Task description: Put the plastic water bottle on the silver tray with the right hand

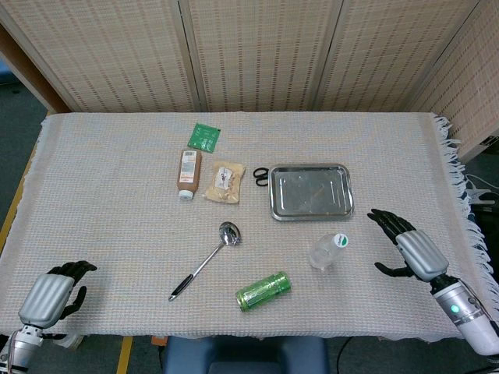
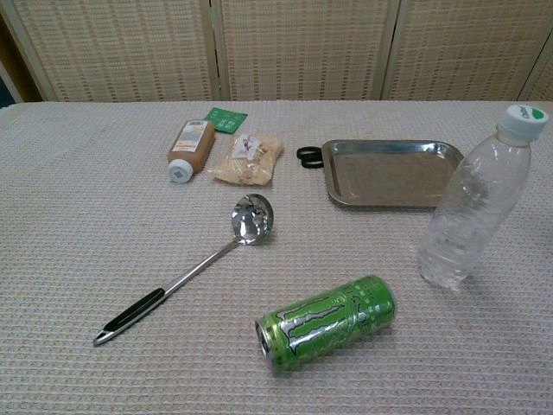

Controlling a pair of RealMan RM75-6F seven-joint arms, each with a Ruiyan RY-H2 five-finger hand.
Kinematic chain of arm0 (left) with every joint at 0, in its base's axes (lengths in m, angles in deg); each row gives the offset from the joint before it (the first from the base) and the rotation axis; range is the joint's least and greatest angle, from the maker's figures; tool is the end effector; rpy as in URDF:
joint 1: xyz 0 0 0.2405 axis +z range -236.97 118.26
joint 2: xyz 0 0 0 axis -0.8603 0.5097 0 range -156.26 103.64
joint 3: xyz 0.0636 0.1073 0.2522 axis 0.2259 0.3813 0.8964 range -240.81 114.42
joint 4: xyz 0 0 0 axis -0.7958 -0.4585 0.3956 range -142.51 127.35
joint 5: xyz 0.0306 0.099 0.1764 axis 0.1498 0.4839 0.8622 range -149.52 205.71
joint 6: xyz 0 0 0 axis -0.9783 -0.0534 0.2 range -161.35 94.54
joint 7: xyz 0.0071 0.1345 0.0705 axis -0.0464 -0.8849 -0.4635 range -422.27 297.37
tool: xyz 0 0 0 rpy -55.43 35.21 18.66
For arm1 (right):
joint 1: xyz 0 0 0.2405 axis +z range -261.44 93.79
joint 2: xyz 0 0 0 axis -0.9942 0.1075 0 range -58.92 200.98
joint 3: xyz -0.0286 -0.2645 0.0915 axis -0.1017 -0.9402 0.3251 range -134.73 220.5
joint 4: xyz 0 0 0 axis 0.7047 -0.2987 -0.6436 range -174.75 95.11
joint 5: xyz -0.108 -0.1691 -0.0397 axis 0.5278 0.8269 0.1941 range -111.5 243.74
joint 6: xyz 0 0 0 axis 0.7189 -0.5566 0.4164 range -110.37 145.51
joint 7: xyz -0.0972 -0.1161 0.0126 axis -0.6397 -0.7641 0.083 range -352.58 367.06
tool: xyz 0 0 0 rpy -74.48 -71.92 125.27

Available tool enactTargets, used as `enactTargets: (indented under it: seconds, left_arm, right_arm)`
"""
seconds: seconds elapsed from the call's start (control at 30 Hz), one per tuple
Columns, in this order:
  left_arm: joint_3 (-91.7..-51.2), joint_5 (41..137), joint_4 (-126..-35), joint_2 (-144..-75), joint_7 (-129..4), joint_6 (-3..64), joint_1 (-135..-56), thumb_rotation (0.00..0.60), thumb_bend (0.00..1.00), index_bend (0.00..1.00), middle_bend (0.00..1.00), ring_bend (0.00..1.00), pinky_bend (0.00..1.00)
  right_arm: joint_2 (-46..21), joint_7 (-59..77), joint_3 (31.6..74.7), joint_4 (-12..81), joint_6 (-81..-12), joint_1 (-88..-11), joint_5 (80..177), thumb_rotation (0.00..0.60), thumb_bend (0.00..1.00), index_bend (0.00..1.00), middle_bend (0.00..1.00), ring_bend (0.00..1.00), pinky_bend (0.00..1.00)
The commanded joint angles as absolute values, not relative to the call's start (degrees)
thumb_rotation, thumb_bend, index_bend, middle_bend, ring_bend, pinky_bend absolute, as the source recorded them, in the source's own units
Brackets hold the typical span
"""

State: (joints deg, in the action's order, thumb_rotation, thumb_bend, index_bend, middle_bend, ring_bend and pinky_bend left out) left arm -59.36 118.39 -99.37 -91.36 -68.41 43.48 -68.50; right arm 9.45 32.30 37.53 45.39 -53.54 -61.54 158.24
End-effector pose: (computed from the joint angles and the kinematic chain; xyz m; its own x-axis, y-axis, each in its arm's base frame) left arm -0.3270 0.1861 0.1306 0.5103 0.2111 0.8337 0.8590 -0.1719 -0.4823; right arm -0.3135 -0.2575 0.1484 0.2487 -0.3200 0.9142 -0.9535 -0.2467 0.1730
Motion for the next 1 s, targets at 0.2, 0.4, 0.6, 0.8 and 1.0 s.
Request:
enactTargets:
  seconds: [0.2,0.4,0.6,0.8,1.0]
  left_arm:
    - [-59.15,118.97,-99.84,-91.26,-68.74,43.86,-68.38,0.6,0.58,0.3,0.27,0.27,0.39]
    - [-59.43,118.06,-99.71,-91.17,-68.14,43.56,-68.36,0.6,0.58,0.3,0.27,0.27,0.39]
    - [-59.16,118.9,-99.98,-90.92,-68.17,43.94,-68.31,0.6,0.58,0.3,0.27,0.27,0.39]
    - [-58.93,119.68,-99.94,-90.96,-68.25,44.12,-68.36,0.6,0.58,0.3,0.27,0.27,0.39]
    - [-58.66,120.7,-99.88,-90.71,-67.79,44.95,-68.14,0.6,0.58,0.3,0.27,0.27,0.39]
  right_arm:
    - [10.99,36.91,36.41,46.47,-50.86,-60.4,160.78,0.6,0.0,0.0,0.0,0.0,0.12]
    - [8.11,45.16,35.72,44.28,-49.42,-58.52,164.04,0.6,0.0,0.0,0.0,0.0,0.12]
    - [4.51,49.22,37.31,41.53,-48.17,-56.75,163.33,0.6,0.0,0.02,0.05,0.0,0.18]
    - [-2.62,48.55,42.44,38.25,-47.41,-54.28,159.61,0.6,0.0,0.14,0.14,0.0,0.26]
    - [-4.02,52.29,42.41,38.12,-43.87,-51.83,159.48,0.6,0.0,0.2,0.21,0.0,0.28]
